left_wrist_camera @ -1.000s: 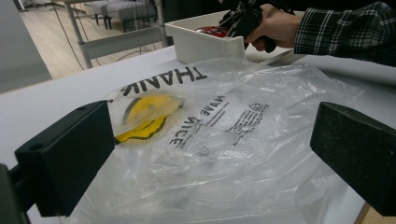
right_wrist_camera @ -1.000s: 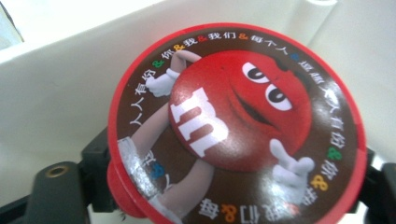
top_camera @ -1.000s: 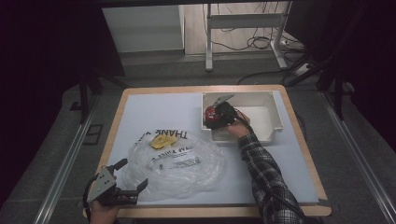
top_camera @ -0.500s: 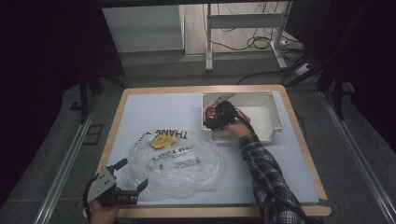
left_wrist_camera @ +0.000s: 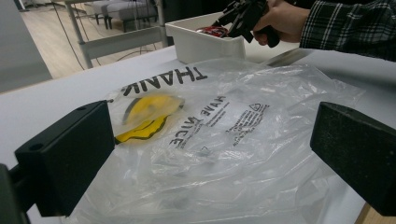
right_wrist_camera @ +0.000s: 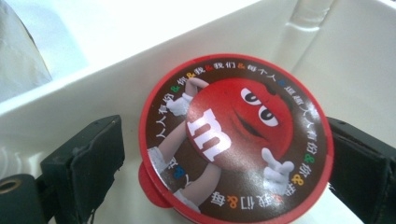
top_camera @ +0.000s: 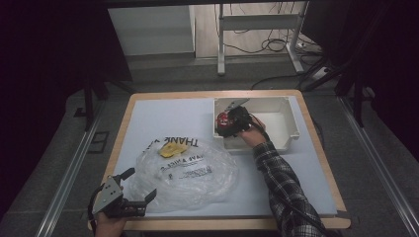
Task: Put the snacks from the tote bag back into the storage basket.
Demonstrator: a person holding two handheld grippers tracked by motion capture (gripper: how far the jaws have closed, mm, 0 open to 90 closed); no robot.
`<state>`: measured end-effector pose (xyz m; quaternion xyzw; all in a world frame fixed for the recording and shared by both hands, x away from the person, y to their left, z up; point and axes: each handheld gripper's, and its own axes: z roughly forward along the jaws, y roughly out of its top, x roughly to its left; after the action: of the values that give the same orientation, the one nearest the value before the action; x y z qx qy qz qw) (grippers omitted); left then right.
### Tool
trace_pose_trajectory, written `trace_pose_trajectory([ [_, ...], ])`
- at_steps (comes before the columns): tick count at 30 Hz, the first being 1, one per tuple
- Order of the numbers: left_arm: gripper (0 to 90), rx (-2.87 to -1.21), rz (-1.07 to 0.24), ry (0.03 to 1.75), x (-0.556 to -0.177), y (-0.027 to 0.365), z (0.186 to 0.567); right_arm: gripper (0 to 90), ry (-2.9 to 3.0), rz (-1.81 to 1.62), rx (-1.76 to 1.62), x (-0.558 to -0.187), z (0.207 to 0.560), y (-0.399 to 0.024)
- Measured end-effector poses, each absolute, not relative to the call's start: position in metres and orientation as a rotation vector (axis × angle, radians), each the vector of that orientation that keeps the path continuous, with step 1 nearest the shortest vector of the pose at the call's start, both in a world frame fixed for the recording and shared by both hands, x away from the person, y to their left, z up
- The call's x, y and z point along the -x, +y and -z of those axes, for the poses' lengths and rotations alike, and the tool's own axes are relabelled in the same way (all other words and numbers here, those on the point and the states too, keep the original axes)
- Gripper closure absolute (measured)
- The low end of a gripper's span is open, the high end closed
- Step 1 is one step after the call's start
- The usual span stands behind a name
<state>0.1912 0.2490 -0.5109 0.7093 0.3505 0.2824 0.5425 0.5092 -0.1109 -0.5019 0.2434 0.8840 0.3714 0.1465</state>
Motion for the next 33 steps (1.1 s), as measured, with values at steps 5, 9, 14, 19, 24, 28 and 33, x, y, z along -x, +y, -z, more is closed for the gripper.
trace_pose_trajectory([
  [5,0.0,-1.686,-0.670,0.831,-0.191,0.249,0.511,4.3,2.535,-1.076,-0.684,-0.507,0.499,-0.111],
  [9,0.0,-1.685,-0.670,0.832,-0.191,0.249,0.511,4.0,2.527,-1.082,-0.681,-0.505,0.497,-0.111],
  [14,0.0,-1.686,-0.670,0.833,-0.191,0.249,0.511,3.5,2.512,-1.096,-0.679,-0.504,0.495,-0.112],
  [19,0.0,-1.685,-0.670,0.833,-0.191,0.249,0.511,3.2,2.498,-1.103,-0.676,-0.502,0.492,-0.115],
  [24,0.0,-1.686,-0.671,0.832,-0.191,0.249,0.511,2.9,2.476,-1.121,-0.684,-0.501,0.489,-0.119],
  [28,0.0,-1.686,-0.671,0.833,-0.191,0.249,0.511,2.5,2.460,-1.140,-0.686,-0.498,0.486,-0.120],
  [33,0.0,-1.687,-0.671,0.832,-0.191,0.249,0.511,2.3,2.450,-1.158,-0.685,-0.494,0.483,-0.122],
])
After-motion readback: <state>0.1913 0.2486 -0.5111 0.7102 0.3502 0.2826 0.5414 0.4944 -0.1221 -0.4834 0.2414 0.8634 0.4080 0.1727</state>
